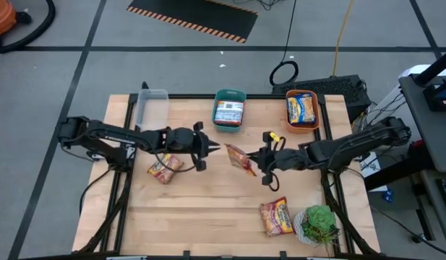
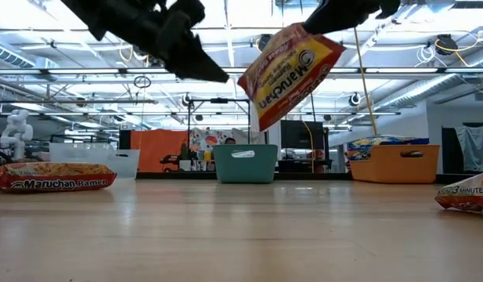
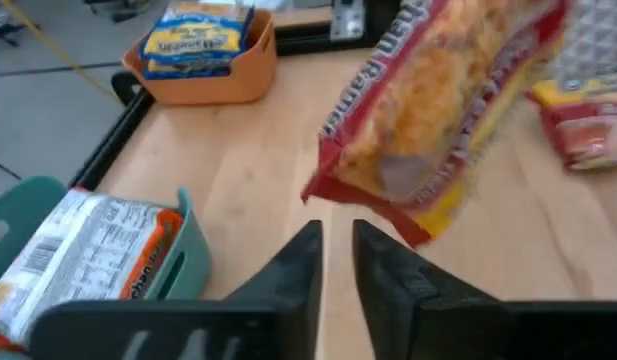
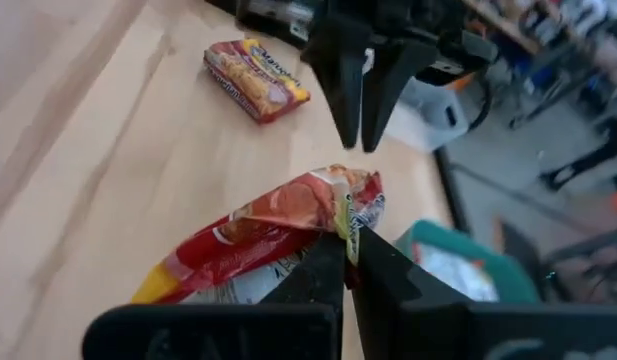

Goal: Sort Maruchan noodles
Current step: Put the middle red noodle pack into the transparent bin

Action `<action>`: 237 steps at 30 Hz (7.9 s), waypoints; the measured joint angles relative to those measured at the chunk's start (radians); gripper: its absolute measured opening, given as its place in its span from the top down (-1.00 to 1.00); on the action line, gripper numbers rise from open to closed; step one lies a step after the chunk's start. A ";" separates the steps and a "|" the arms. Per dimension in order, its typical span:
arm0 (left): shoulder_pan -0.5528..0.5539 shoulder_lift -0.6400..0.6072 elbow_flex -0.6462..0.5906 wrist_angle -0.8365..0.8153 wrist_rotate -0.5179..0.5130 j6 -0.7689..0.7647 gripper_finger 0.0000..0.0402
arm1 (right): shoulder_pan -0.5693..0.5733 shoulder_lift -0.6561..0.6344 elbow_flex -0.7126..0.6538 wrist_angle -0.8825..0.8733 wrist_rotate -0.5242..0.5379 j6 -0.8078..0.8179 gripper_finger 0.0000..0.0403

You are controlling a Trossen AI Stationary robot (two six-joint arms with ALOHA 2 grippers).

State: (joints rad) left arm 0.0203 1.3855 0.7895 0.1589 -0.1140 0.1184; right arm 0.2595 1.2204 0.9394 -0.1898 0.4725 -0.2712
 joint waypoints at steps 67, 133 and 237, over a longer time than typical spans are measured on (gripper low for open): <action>-0.177 -0.062 0.000 0.018 0.015 -0.143 -0.42 | -0.124 0.140 0.000 0.570 -0.369 -0.658 1.00; 0.161 -0.072 0.001 -0.428 -0.575 -0.088 0.22 | 0.042 0.139 0.001 0.459 0.551 -0.622 0.28; 0.641 -0.194 -0.043 -0.991 -0.635 -0.497 -0.34 | 0.099 0.139 0.000 0.425 0.676 -0.630 0.28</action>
State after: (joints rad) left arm 0.6617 1.1915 0.7460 -0.8322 -0.7489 -0.3786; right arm 0.3588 1.3598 0.9395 0.2356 1.1488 -0.9008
